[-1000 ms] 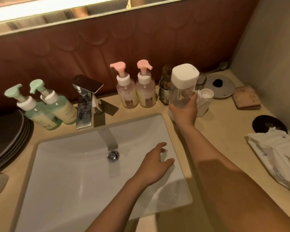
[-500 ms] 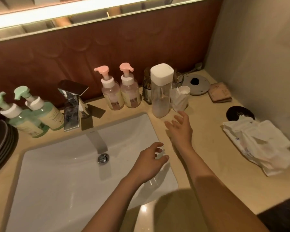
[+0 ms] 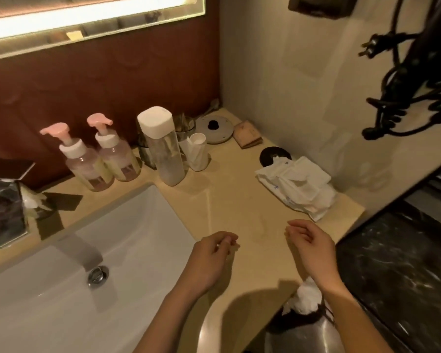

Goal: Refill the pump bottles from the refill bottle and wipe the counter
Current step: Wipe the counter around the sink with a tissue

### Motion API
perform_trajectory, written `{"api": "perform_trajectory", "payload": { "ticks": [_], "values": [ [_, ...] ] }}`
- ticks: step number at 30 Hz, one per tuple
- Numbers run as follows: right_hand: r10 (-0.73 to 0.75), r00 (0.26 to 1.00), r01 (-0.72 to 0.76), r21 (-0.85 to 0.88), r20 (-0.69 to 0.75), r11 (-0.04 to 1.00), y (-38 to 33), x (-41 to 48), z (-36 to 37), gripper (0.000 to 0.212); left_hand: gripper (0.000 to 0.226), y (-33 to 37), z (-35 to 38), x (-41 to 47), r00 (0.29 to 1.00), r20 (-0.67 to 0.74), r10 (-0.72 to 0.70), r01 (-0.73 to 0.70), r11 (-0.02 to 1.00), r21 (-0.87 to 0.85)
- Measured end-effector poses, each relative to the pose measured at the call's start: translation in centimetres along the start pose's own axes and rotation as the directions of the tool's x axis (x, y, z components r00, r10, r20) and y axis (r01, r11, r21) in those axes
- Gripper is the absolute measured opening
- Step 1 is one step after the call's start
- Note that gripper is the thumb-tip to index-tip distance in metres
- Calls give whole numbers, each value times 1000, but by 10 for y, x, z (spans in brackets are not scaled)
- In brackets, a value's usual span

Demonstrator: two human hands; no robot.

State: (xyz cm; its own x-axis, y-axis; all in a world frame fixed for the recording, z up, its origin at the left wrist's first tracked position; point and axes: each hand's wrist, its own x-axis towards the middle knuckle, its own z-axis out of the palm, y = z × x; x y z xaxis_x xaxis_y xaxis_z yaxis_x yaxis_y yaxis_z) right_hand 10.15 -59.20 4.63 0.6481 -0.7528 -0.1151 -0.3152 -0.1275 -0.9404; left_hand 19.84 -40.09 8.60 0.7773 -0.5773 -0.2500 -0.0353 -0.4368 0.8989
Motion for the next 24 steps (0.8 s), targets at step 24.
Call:
{"api": "perform_trajectory", "payload": {
  "ticks": [24],
  "values": [
    [3,976,136,-619,219,773,-1,7,-36,56,17,31,28,20,994,95,56,-40,986,-163]
  ]
}}
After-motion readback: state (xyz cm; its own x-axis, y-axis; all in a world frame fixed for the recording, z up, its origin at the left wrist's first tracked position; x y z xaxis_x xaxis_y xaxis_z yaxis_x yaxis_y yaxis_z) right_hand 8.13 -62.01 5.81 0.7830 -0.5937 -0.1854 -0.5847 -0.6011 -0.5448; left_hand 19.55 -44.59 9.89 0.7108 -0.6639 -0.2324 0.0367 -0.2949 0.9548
